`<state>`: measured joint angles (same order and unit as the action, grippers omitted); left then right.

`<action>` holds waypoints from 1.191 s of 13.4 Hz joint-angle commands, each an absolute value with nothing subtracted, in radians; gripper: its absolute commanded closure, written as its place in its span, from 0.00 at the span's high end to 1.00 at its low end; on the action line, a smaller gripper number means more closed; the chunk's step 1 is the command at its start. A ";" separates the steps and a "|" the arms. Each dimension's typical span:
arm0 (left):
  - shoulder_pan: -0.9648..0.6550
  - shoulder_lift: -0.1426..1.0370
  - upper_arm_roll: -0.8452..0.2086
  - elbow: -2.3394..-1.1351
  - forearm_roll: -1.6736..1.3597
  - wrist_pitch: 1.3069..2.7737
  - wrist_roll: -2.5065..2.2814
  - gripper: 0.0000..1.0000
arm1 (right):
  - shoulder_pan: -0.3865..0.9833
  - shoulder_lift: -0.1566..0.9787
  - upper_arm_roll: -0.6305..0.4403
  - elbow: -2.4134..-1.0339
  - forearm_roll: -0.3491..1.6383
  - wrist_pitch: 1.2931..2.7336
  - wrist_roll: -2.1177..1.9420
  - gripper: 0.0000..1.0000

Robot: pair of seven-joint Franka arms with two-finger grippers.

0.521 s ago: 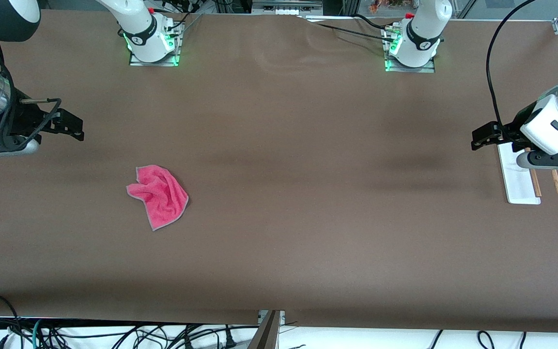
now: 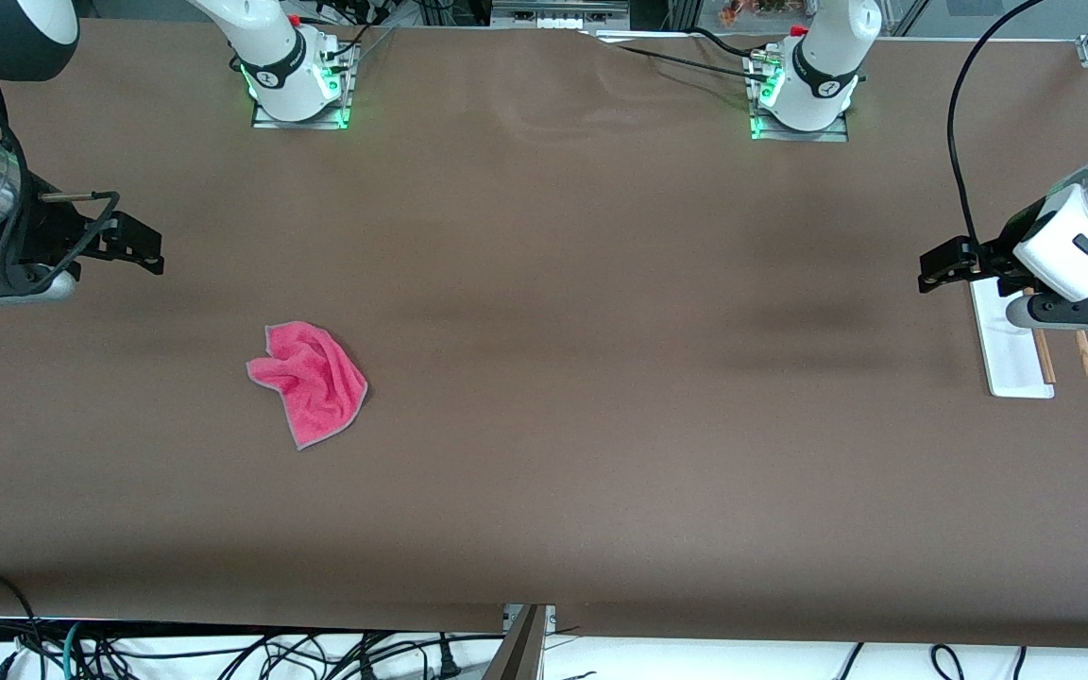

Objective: Pass towel and hang on rack
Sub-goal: 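Move the right gripper toward the pink towel, then lower the right gripper onto the pink towel and close it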

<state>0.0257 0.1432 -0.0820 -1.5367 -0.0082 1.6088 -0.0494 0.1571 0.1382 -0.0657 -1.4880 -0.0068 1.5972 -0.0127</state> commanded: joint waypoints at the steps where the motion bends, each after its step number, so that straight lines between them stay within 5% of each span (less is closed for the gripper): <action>1: 0.028 0.137 -0.086 -1.526 -0.017 1.592 -0.057 1.00 | 0.156 0.137 -0.061 -1.497 -0.015 1.583 -0.020 0.99; 16: 0.026 0.137 -0.086 -1.526 -0.017 1.592 -0.057 1.00 | 0.224 0.669 -0.061 -1.540 -0.009 2.230 -0.014 0.94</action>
<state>0.0245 0.1432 -0.0825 -1.5355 -0.0082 1.6087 -0.0515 0.2289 0.6267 -0.0612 -1.5620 -0.0065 2.1832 -0.0116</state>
